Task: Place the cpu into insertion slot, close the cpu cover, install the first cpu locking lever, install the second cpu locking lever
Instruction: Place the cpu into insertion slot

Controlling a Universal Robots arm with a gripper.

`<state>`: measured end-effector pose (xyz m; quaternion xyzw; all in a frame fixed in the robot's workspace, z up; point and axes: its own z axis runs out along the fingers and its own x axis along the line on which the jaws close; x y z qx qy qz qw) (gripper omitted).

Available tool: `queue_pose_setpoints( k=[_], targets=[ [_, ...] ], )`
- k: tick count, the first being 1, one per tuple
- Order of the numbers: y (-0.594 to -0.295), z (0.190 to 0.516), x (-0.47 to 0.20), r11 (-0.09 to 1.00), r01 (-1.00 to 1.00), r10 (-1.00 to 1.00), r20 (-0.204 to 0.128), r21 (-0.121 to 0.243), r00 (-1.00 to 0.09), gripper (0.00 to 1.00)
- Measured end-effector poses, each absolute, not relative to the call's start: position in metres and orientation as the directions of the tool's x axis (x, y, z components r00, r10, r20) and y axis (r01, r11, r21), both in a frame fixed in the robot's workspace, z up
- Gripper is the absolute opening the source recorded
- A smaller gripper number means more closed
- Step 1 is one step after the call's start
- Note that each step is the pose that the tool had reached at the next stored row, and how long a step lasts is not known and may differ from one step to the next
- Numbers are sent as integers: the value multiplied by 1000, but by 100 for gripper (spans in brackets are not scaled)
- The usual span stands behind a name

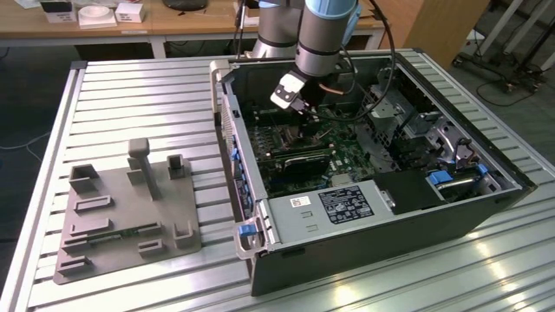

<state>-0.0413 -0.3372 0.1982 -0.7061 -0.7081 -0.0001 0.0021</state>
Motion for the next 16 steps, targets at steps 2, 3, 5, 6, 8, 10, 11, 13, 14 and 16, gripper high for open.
queue_pose_setpoints(
  k=[2,3,5,6,8,10,11,13,14,16],
  targets=[
    [-337,198,-41,3,1000,1000,3,-5,-3,54],
    [-337,197,-41,3,1000,1000,3,-6,-3,54],
    [-337,197,-41,3,1000,1000,3,-6,-3,54],
    [-337,197,-41,3,1000,1000,3,-7,-3,54],
    [-337,197,-41,3,1000,1000,3,-7,-3,54],
    [-337,196,-41,2,1000,1000,3,-7,-2,54],
    [-337,196,-41,1,1000,1000,3,-7,-1,54],
    [-337,196,-41,-3,1000,1000,3,-7,3,54],
    [-337,196,-41,-6,1000,1000,3,-7,6,54],
    [-337,195,-41,-15,1000,1000,3,-7,15,54]
  ],
)
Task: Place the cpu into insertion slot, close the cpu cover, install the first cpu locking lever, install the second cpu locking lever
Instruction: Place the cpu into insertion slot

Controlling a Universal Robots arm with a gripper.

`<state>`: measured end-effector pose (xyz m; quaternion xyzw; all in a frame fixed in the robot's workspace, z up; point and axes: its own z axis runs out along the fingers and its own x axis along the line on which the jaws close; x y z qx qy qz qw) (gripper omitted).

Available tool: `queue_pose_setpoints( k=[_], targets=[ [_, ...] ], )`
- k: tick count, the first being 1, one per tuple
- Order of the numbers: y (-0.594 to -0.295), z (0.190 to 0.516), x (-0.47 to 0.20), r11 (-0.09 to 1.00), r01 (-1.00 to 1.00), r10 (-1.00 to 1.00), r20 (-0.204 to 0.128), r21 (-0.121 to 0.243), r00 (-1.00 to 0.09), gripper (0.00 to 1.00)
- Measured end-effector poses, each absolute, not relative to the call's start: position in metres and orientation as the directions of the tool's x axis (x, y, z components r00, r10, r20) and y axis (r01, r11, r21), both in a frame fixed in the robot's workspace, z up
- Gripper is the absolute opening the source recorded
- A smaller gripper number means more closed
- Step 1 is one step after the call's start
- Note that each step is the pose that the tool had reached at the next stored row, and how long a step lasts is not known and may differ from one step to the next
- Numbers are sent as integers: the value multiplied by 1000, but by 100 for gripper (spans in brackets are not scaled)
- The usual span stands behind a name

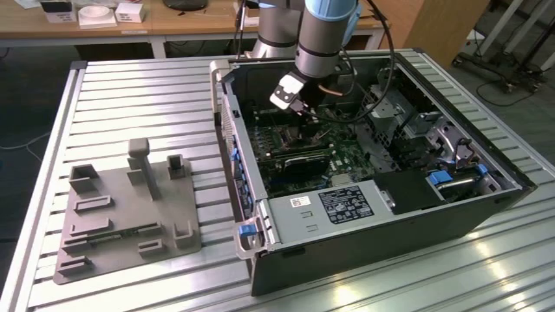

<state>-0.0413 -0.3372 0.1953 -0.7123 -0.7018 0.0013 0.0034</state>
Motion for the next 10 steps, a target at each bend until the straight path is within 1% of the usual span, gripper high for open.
queue_pose_setpoints(
  k=[10],
  targets=[
    [-337,194,-41,-20,1000,1000,3,-7,20,54]
  ],
)
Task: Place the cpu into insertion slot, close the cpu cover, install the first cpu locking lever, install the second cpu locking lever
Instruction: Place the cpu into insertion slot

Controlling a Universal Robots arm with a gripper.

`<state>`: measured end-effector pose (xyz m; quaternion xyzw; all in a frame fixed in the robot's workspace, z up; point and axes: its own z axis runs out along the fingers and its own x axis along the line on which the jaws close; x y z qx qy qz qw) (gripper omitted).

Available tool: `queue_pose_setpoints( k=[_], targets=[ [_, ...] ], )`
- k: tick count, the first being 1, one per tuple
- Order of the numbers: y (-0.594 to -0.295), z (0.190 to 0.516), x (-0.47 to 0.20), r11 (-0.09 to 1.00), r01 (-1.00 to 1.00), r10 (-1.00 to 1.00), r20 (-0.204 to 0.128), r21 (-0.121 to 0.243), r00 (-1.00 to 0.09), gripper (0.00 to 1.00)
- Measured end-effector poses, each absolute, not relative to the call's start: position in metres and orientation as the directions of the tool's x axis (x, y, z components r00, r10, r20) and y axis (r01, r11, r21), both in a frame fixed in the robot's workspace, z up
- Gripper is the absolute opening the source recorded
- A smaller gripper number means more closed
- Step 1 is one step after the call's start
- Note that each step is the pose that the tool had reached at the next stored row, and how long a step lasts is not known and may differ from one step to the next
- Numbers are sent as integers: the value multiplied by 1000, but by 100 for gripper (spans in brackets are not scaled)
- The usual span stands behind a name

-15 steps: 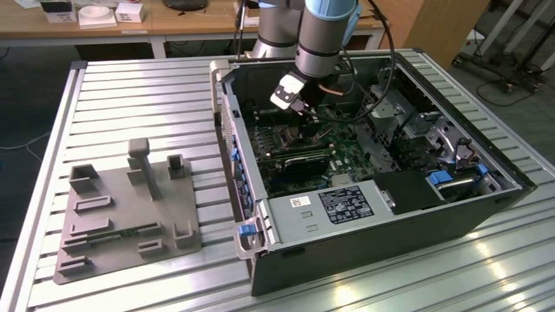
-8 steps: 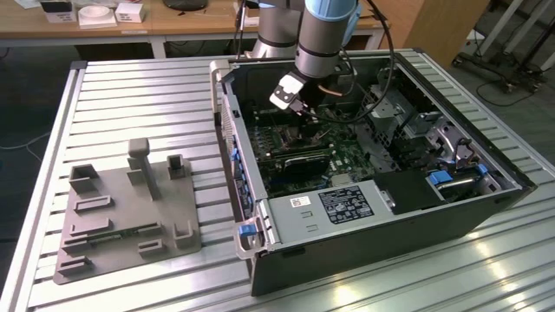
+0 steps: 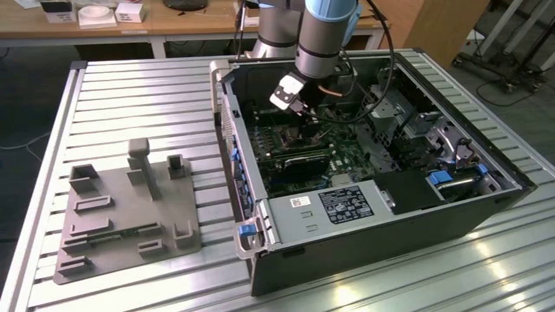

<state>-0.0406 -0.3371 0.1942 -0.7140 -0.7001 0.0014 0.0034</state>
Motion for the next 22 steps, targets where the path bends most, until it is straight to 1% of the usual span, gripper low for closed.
queue_pose_setpoints(
  k=[12,13,14,15,22],
  targets=[
    [-337,194,-40,-20,1000,1000,3,-7,20,55],
    [-337,194,-40,-20,1000,1000,3,-7,20,61],
    [-337,194,-40,-20,1000,1000,3,-7,20,61],
    [-337,194,-40,-20,1000,1000,3,-7,20,67],
    [-337,194,-40,-20,1000,1000,3,-7,20,67]
  ],
)
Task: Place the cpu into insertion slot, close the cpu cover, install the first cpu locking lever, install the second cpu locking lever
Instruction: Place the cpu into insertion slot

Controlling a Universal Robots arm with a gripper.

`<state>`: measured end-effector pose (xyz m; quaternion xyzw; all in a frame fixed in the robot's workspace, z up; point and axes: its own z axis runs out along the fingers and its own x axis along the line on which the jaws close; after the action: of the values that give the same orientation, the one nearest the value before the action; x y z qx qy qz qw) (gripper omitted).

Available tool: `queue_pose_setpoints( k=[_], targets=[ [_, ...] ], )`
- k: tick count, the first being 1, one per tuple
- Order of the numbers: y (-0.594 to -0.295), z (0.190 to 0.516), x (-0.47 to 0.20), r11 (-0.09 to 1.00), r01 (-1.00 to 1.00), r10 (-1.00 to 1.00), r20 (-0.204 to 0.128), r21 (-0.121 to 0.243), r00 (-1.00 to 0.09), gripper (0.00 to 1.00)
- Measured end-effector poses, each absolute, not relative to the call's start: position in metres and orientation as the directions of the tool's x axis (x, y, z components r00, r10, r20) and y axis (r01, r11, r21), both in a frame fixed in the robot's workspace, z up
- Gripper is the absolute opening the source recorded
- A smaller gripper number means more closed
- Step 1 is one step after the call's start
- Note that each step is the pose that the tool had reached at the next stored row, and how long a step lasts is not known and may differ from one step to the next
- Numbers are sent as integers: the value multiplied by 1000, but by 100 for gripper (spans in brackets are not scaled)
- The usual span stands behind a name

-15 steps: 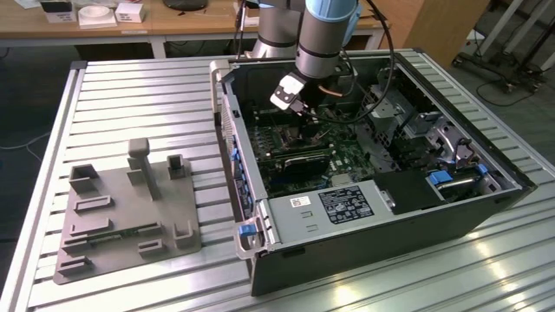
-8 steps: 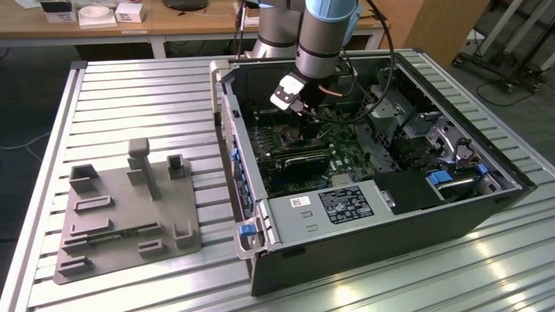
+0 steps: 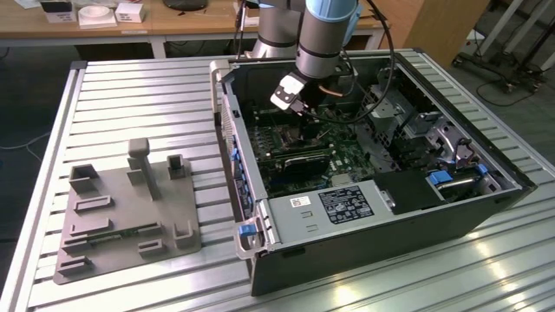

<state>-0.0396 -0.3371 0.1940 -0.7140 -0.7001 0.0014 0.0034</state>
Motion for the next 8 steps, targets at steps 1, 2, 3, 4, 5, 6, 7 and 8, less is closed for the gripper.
queue_pose_setpoints(
  k=[1,2,3,4,5,6,7,8],
  targets=[
    [-337,194,-40,-19,1000,1000,3,-7,20,67],
    [-337,194,-39,-20,1000,1000,3,-7,20,67],
    [-337,194,-39,-19,1000,1000,3,-7,19,66],
    [-337,194,-39,-20,1000,1000,3,-7,20,66],
    [-337,194,-39,-20,1000,1000,3,-7,20,59],
    [-337,194,-39,-20,1000,1000,3,-7,20,59],
    [-337,194,-39,-20,1000,1000,3,-7,20,59],
    [-337,194,-39,-20,1000,1000,3,-7,20,59]
  ],
)
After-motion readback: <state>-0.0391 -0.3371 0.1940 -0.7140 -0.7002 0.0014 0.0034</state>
